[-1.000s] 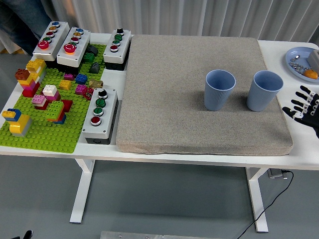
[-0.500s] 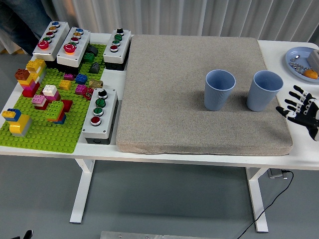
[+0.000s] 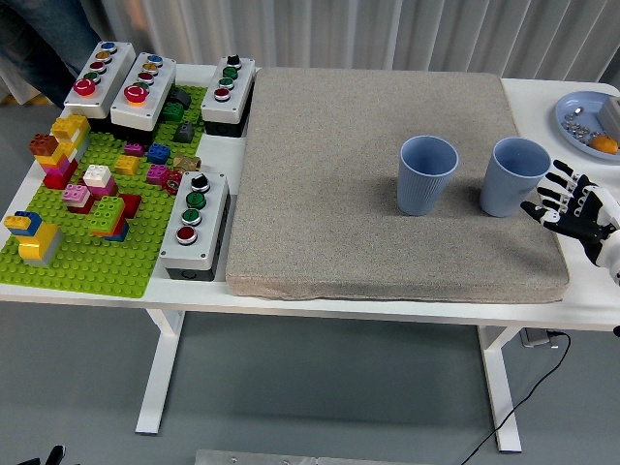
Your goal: Pick cup pour cup place
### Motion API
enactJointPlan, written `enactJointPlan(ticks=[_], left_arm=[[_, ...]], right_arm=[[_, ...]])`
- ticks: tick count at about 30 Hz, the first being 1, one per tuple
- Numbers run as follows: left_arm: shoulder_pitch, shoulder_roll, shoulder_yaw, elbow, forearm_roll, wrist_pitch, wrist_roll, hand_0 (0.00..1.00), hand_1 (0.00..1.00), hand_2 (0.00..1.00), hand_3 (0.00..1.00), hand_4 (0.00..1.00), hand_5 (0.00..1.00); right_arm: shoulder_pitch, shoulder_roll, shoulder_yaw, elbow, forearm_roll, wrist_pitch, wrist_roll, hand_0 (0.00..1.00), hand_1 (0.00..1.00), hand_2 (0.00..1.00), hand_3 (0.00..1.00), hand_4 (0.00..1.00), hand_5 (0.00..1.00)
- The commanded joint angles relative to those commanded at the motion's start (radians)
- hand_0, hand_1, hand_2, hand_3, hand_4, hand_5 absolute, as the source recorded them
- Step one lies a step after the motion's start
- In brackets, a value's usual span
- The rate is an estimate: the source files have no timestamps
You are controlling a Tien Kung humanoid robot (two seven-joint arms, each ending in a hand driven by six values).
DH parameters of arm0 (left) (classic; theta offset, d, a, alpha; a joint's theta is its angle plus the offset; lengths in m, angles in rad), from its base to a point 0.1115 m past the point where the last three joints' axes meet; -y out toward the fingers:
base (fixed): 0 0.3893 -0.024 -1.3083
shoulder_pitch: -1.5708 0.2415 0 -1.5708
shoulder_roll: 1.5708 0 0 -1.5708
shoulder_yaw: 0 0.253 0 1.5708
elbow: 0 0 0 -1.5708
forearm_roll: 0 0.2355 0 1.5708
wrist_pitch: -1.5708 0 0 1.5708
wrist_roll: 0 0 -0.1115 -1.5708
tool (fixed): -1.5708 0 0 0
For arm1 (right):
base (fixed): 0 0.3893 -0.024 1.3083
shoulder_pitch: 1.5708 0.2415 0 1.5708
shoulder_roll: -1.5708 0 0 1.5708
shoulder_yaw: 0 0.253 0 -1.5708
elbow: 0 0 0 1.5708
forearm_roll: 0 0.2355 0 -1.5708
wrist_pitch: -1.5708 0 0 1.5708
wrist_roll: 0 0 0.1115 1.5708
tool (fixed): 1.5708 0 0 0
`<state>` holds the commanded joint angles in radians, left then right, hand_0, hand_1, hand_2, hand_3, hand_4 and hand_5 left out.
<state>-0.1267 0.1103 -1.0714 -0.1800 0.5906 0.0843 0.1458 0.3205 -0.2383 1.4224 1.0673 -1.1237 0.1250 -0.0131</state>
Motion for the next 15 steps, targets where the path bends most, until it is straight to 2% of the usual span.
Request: enactJointPlan(ticks=[15], left_arm=[[-0.001,0.001,-0.002,0.000,0.003,0.000,0.001,0.714,0.659,0.734,0.656,0.470,0.992]], right_arm=[[0.017,0.007,-0.006,-0.009,-0.001,-0.001,0.000,0.927,0.850,0.912,0.949,0.860,0.327]])
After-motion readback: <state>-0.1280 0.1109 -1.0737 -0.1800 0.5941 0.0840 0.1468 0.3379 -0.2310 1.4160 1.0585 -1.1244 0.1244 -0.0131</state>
